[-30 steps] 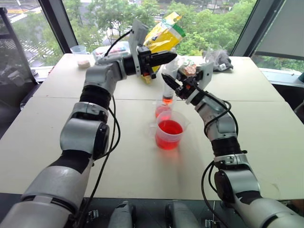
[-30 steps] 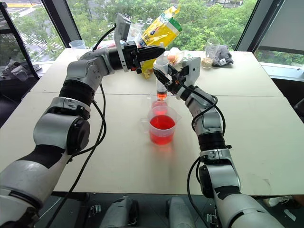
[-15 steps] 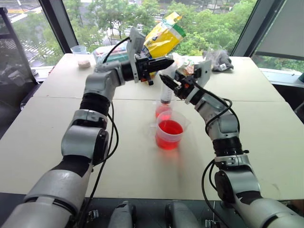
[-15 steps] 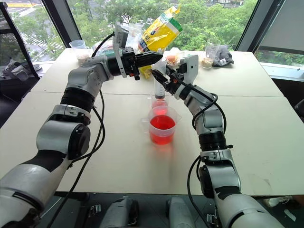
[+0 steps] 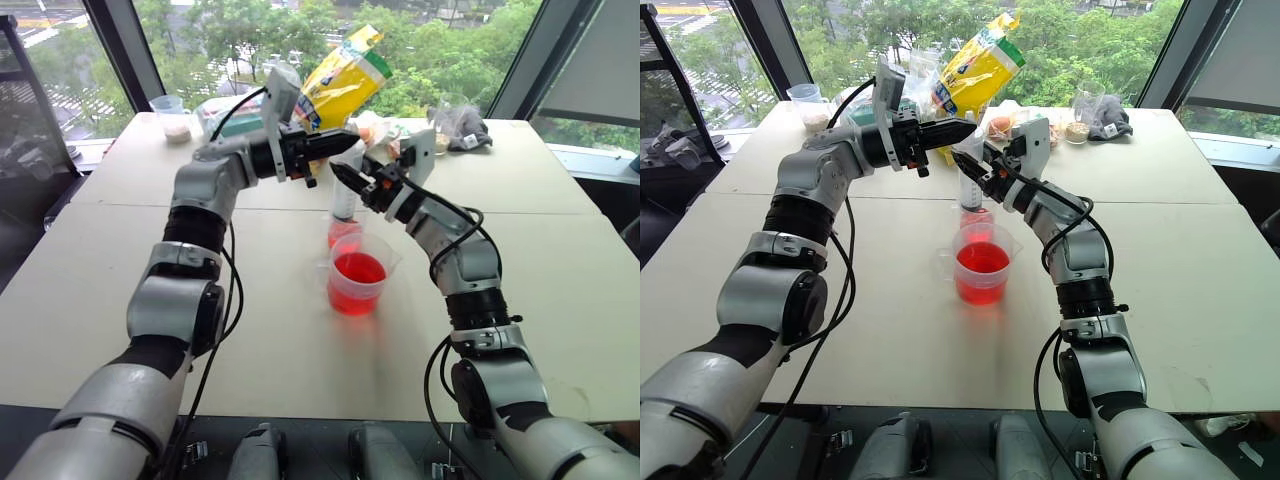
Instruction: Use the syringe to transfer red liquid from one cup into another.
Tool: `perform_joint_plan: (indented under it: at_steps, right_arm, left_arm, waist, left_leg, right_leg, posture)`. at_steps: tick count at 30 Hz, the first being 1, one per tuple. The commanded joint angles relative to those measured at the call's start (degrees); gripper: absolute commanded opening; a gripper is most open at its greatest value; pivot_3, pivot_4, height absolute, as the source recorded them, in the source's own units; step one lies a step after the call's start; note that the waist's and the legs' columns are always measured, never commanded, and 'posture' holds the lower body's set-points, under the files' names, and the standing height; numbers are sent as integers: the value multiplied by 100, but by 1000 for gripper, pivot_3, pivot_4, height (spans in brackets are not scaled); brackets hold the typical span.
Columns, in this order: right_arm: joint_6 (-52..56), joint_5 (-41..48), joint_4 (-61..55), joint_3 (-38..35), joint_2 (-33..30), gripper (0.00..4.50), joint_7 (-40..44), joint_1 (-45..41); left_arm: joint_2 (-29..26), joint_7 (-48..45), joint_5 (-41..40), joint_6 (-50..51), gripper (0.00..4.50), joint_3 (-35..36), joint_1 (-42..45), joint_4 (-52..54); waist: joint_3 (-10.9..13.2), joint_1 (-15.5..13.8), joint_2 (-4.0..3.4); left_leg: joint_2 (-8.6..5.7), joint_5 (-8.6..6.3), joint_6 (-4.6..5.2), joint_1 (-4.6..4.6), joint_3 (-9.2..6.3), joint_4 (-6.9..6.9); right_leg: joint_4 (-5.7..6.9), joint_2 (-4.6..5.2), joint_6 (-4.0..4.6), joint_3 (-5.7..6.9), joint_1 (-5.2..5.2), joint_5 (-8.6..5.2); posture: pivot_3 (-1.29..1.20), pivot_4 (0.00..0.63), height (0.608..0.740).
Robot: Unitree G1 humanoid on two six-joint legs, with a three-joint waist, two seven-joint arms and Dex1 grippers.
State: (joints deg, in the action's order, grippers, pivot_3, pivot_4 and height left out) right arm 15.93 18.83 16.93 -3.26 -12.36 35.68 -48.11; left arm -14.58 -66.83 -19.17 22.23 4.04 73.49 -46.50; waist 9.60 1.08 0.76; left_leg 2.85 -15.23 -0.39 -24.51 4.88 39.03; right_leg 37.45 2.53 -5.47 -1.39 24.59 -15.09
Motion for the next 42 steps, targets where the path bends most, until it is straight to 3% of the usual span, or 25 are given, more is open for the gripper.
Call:
perform_joint_plan:
  at_steps: [1,2,9,22,26,29,32,34,38,42]
  right_arm:
    - [-365,138,-535,-256,-84,1438,-89,-439]
    - [-371,128,-526,-249,-88,1438,-87,-423]
    - [-402,123,-434,-251,-103,1438,-105,-377]
    - [-30,298,-598,-323,-152,1438,-256,-391]
    - [1430,496,-828,-652,-393,1438,-1179,-1031]
    - [3666,1098,-810,-1280,-752,1438,-2023,-1859]
    - [5873,1008,-584,-1328,-1345,1438,-2462,-2534]
    - [6769,948,-549,-1245,-1632,1438,-2511,-2712]
    - [7620,929,-490,-1101,-1960,1438,-2517,-2615]
    - [7657,1224,-124,-514,-2658,1438,-2502,-1512]
  left_arm:
    - [13,-75,53,294,582,-156,18,-14]
    - [-18,-67,7,344,787,-108,43,18]
    - [-291,7,-80,390,4377,31,24,329]
    - [-1415,-292,-345,825,4377,230,-320,1106]
    - [-1540,-361,-571,1216,4377,194,-903,1891]
    - [-1585,-322,-696,1396,4377,184,-1320,2411]
    - [-1554,-234,-901,1671,4377,226,-1659,2867]
    - [-1520,-152,-1013,1790,4377,213,-1899,3204]
    - [-1459,42,-1190,1965,4377,207,-2232,3641]
    - [-1463,224,-1196,1918,4377,139,-2729,4127]
  waist:
    - [0,1,0]
    - [0,-1,0]
    - [0,19,0]
    - [0,-10,0]
    - [1,1,-2]
    - [2,-16,-3]
    - [2,-33,-3]
    - [0,-29,-1]
    - [1,5,-2]
    - [-2,-37,3]
  left_leg:
    - [0,0,0,0,0,0]
    - [0,0,0,0,0,0]
    - [0,0,0,1,-2,-1]
    - [1,0,0,0,-1,-1]
    - [2,0,0,0,-5,0]
    - [6,1,-1,-4,-9,1]
    - [8,1,-1,-6,-10,-1]
    - [7,0,0,-6,-11,-7]
    - [4,-2,3,-6,-3,-9]
    - [3,-3,6,-2,-9,-11]
  right_leg:
    - [0,0,0,0,0,0]
    - [0,0,0,0,0,0]
    - [1,-1,0,0,1,0]
    - [4,3,0,0,2,0]
    - [7,8,0,-1,3,0]
    - [20,11,1,-2,12,0]
    - [29,14,4,-1,20,-2]
    - [20,14,7,-1,19,-4]
    - [8,15,7,-8,16,-2]
    - [-1,11,6,-4,7,-2]
  posture:
    - [0,150,740]
    - [0,150,740]
    - [0,150,740]
    - [0,150,740]
    - [0,150,740]
    - [0,150,740]
    - [0,150,740]
    - [0,150,740]
    - [0,150,740]
    - [0,150,740]
